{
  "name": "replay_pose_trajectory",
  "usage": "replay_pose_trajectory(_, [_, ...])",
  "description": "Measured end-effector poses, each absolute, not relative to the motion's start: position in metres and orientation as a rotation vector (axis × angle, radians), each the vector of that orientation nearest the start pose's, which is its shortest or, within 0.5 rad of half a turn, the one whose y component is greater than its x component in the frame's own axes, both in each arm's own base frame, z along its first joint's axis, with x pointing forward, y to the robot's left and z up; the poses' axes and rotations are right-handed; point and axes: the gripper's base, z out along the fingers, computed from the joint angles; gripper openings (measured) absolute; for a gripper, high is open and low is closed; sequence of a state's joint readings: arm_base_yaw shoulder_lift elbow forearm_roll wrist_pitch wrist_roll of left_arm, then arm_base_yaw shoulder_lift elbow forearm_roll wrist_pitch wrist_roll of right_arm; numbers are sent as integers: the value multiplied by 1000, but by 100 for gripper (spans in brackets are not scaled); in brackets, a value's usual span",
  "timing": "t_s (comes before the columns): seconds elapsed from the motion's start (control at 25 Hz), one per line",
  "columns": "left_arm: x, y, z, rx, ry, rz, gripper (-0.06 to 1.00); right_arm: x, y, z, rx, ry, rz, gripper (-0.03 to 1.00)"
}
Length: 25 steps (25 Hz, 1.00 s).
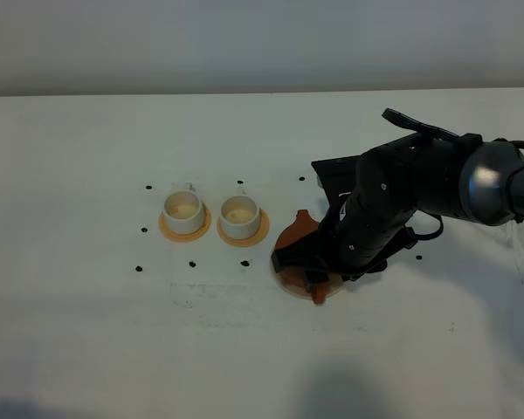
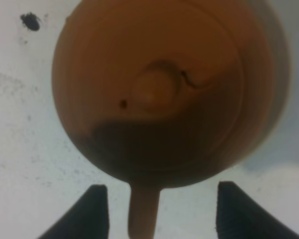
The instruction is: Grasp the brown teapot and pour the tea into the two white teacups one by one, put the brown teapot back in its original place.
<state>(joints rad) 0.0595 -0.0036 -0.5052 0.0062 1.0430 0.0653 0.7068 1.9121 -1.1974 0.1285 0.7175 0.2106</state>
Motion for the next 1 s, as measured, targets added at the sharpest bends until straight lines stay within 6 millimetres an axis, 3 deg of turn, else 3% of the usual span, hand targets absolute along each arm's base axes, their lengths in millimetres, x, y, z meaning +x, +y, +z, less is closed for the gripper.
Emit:
replay_pose_trajectory(0.64, [-5,0,280,6,2019,87,59,276,245,152,-620,2909,256,45])
replay_pose_trajectory(0.8, [-5,0,280,6,2019,87,59,275,245,152,-648,2903,253,36])
replay_pose_trajectory(1.0, [-5,0,280,6,2019,87,59,275,245,147,-716,2902,243,13])
